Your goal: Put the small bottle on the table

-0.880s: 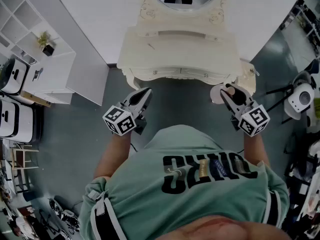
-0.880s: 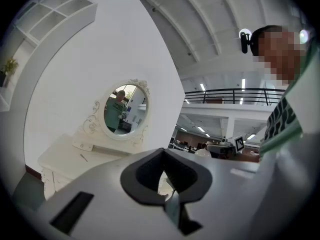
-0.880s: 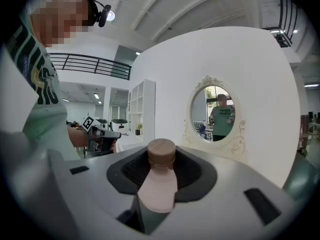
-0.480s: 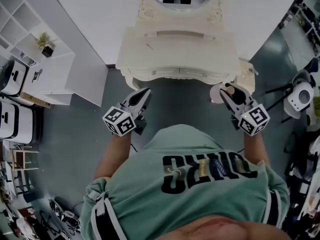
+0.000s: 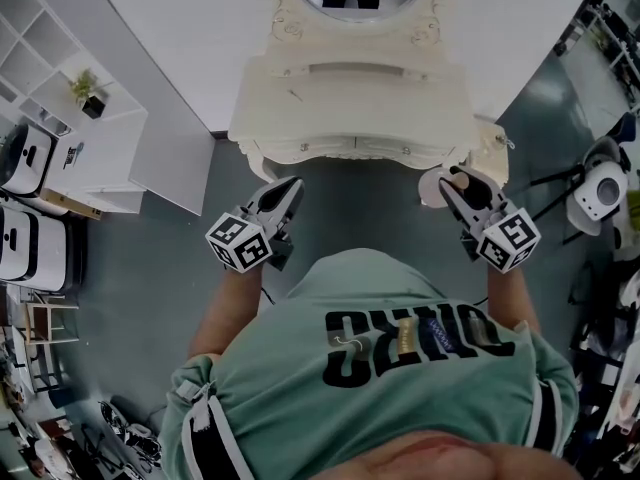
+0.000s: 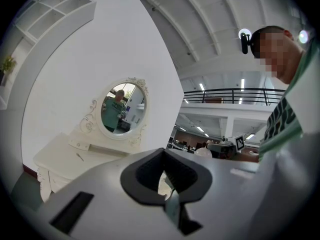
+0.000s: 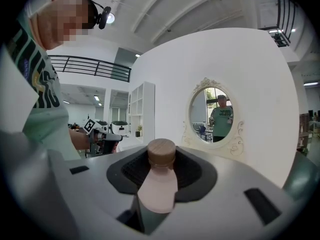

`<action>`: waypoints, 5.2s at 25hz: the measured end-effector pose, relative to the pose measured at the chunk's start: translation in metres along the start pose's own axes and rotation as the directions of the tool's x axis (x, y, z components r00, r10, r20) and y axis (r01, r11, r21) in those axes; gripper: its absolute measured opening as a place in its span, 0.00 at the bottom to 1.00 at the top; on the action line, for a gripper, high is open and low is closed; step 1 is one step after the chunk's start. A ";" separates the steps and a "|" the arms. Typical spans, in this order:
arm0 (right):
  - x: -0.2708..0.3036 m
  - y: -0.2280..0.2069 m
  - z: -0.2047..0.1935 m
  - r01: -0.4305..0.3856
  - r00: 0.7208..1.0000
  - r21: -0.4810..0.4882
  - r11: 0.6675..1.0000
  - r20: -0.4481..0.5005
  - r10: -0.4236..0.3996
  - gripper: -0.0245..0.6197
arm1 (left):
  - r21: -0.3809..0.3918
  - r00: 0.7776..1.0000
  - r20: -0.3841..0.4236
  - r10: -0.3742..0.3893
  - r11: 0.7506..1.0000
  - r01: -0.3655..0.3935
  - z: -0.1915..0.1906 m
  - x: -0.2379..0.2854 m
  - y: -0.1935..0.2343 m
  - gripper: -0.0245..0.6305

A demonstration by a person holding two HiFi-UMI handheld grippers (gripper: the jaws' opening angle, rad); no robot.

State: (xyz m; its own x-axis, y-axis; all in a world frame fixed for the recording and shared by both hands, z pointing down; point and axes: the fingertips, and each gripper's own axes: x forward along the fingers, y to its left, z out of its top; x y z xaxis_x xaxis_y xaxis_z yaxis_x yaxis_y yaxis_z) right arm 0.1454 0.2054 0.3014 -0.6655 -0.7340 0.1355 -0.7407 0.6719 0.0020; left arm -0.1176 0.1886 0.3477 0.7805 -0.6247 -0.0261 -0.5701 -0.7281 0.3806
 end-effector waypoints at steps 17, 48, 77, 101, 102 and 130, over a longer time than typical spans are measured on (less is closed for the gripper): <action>-0.055 -0.023 -0.001 -0.052 0.998 -0.001 0.999 0.022 0.052 0.23 | 0.030 1.000 0.001 0.013 0.999 -0.013 -0.015 0.040 -0.060 0.05; 0.077 -0.060 0.012 -0.009 1.000 -0.002 1.000 -0.004 0.009 0.23 | -0.039 0.996 -0.033 -0.086 0.996 0.085 0.005 0.096 0.076 0.05; 0.293 -0.202 0.010 -0.081 0.997 0.087 0.993 -0.004 0.082 0.23 | -0.081 0.995 -0.088 0.039 0.996 -0.046 0.062 0.199 0.280 0.05; 0.382 -0.307 -0.019 -0.116 0.992 0.111 0.987 -0.045 0.121 0.23 | -0.074 0.978 -0.205 0.046 0.995 -0.063 0.043 0.315 0.340 0.05; 0.388 -0.310 -0.022 -0.107 0.992 0.110 0.988 -0.054 0.114 0.23 | -0.081 0.978 -0.207 0.042 0.995 -0.060 0.041 0.318 0.348 0.05; 0.524 -0.330 -0.182 -0.112 0.978 0.090 0.990 -0.168 0.126 0.23 | -0.077 0.974 -0.208 0.085 0.992 -0.103 -0.088 0.370 0.445 0.05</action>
State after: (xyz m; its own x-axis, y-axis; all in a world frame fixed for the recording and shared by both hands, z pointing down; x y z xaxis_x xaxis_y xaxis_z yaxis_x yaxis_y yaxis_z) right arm 0.0580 -0.3836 0.5521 -0.7282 -0.6165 0.2994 -0.6669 0.7380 -0.1026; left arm -0.0601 -0.3416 0.5885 0.7654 -0.6120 0.1993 -0.6260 -0.6359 0.4514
